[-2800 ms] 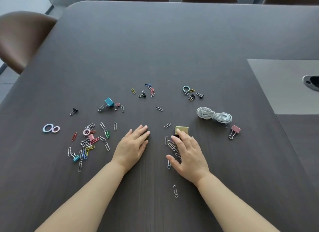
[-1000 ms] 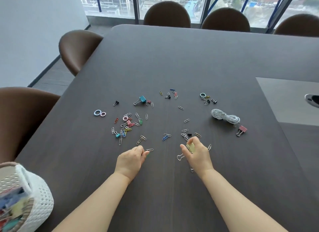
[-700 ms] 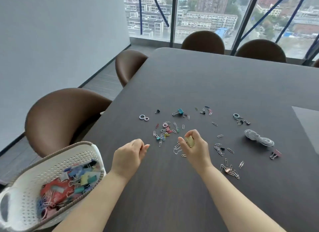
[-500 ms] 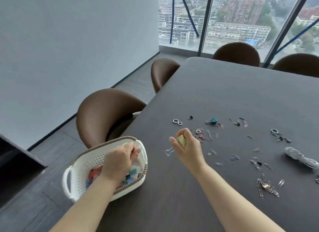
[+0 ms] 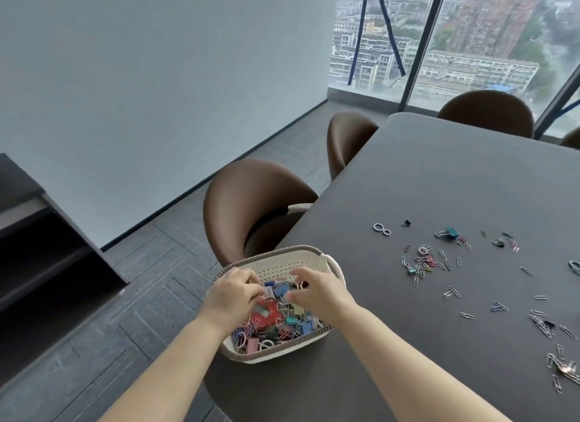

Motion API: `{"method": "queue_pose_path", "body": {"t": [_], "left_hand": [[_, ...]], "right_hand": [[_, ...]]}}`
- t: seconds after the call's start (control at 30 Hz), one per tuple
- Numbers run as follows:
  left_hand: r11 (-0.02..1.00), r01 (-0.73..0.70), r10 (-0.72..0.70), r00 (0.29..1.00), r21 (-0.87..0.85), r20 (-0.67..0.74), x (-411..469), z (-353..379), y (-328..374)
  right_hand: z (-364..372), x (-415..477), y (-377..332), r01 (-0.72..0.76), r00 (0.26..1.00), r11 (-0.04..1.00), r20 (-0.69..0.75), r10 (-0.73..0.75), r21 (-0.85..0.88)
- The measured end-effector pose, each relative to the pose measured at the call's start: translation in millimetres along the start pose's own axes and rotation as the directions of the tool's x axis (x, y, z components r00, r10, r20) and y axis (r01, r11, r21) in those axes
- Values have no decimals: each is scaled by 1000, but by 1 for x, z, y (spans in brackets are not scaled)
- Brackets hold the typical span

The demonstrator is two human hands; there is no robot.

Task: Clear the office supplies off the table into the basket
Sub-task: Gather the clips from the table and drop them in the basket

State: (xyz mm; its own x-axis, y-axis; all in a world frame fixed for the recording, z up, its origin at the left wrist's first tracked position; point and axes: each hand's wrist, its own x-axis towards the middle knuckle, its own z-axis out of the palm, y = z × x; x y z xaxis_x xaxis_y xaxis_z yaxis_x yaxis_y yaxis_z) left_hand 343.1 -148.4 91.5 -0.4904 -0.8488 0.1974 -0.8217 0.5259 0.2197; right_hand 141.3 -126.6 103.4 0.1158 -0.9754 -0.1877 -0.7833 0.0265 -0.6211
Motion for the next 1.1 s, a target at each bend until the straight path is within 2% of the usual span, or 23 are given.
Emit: {"method": "queue_pose_path", "body": {"t": [0.07,0.2,0.27,0.37,0.5,0.7,0.9,1.0,1.1], "left_hand": [[999,24,-24,1000,-31,21,1,0,1],[999,-26,25,999,-20,-43,11,1,8],[997,-66,63,995,-29,-73,22,3,19],[990,-130,122,984,-56,-131,43,7,52],[958,-281,267,946,-57,-186,77,23,120],[872,-469,455,882,-139,-122,113,82,237],[850,-506,521,848,-148,93,130,143,309],[867,-485,498,847,-112,186,138,171,322],[935,-354,324,870,12,372,148,195,322]], "right_hand": [[0,0,1,49,998,993,-44,-54,-108],[-9,-7,12,96,961,981,-241,-135,-168],[-16,-12,25,94,912,978,-378,-160,-186],[-34,-28,52,41,793,981,-591,-146,-188],[-68,-69,106,-114,697,981,-717,-36,-160],[-98,-155,211,-415,617,906,-757,214,-83],[-107,-211,286,-609,544,791,-696,468,56],[-104,-220,313,-665,518,742,-664,540,84],[-96,-220,336,-757,506,649,-560,656,77]]}}
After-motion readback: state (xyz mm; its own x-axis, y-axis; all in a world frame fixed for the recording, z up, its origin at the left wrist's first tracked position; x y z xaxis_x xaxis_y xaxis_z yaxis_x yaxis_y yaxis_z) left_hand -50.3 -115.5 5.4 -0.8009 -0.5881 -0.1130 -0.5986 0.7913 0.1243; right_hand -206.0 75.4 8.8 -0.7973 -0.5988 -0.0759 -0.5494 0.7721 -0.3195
